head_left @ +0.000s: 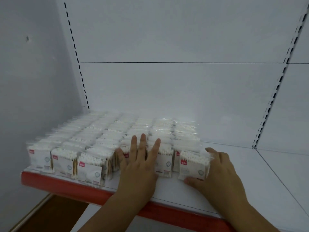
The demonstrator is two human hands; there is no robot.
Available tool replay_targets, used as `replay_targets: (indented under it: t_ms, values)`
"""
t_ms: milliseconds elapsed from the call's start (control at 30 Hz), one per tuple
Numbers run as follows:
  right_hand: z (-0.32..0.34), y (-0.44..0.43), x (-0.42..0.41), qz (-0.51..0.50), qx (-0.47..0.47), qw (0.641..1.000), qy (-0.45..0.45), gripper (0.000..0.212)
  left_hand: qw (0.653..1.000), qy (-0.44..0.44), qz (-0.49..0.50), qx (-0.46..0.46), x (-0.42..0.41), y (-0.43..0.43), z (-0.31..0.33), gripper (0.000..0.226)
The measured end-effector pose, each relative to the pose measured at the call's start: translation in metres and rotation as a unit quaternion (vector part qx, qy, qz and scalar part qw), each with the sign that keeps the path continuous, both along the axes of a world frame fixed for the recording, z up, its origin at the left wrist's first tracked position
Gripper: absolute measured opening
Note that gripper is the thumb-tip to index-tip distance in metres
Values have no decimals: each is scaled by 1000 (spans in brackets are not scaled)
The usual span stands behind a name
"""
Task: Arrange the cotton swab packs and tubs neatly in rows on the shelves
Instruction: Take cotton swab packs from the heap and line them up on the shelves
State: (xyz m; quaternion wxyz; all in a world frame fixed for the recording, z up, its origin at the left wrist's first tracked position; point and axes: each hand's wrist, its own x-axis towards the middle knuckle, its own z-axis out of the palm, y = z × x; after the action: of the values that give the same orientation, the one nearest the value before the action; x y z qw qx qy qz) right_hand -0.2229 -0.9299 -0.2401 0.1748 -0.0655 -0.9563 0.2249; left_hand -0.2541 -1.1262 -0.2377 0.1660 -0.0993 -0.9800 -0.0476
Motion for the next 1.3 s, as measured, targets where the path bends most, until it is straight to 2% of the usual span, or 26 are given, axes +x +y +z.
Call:
replay_targets:
  t_ms: [100,200,233,300,367,400,567,667,767,867,967,1000,1133,1233,1300]
  values:
    - [5,2,-7,23,61,998,24,135,1000,-9,-9,-4,1,-1,4,107]
    - [11,5,-15,48,82,995,26,143,999,32,-42,0,5,-5,3,118]
    - [12,8,-17,57,65,996,25,144,996,57,-64,31,8,-7,3,112]
    - [11,14,-21,78,4,997,27,143,984,115,-106,87,13,-15,4,72]
    - [9,19,-24,88,-40,995,36,138,988,76,-91,100,17,-21,11,37]
    - [8,20,-25,88,-40,995,37,135,989,71,-82,103,14,-25,8,27]
    - [13,21,-36,74,47,996,2,137,991,64,-55,106,-4,-30,-2,17]
    - [18,25,-40,73,62,995,-30,142,992,61,-52,92,-12,-29,-8,22]
    - [20,22,-41,86,124,988,-9,141,994,38,-47,87,-15,-28,-10,29]
    - [25,16,-42,142,174,974,28,132,995,48,-40,81,-17,-29,-10,29]
    - [24,11,-47,194,205,959,10,120,994,63,-31,79,-16,-29,-8,21]
    - [22,9,-47,203,202,958,1,116,992,74,-42,89,-15,-29,-8,25]
    - [20,7,-47,211,203,956,-17,100,978,169,-100,67,-10,-21,-2,56]
    - [19,4,-47,210,192,959,-11,96,994,89,-52,-24,-15,-7,5,104]
    - [16,4,-47,190,213,958,-7,94,998,41,-27,-35,-27,-4,0,106]
